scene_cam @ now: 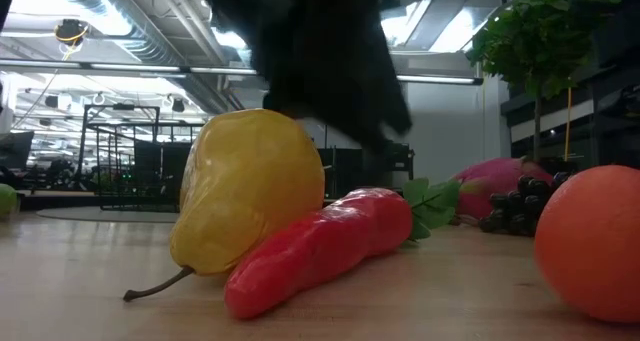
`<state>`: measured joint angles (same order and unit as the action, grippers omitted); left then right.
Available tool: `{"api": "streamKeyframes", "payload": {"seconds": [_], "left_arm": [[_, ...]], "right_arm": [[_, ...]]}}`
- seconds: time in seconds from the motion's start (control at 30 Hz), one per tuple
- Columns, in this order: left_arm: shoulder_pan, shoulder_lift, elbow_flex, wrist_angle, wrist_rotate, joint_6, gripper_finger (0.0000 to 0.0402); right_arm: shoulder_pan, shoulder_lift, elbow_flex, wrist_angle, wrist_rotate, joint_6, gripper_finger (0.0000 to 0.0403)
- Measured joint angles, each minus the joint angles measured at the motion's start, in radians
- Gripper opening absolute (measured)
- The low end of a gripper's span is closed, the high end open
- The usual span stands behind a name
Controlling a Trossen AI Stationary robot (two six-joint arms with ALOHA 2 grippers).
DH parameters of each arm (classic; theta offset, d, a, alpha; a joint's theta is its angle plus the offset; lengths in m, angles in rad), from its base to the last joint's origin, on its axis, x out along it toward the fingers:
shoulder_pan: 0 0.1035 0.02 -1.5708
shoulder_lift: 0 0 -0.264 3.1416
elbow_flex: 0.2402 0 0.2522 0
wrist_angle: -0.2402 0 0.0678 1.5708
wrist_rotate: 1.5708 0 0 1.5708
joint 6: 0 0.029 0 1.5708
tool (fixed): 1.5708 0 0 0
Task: Build produce basket
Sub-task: Put the orange carrot into the black wire basket
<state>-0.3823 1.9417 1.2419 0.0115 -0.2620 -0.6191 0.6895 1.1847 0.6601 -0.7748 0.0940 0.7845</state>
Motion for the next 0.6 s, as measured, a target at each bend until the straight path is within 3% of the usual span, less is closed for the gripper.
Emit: {"api": "streamKeyframes", "payload": {"seconds": [0.17, 0.6], "left_arm": [[0.018, 0.031, 0.000, -0.007, 0.069, -0.074, 0.0137], [0.038, 0.044, 0.001, -0.091, 0.013, -0.088, 0.0137]], "right_arm": [[0.000, 0.000, 0.000, 0.000, 0.000, 0.000, 0.0156], [0.000, 0.000, 0.000, 0.001, 0.000, 0.000, 0.0156]]}}
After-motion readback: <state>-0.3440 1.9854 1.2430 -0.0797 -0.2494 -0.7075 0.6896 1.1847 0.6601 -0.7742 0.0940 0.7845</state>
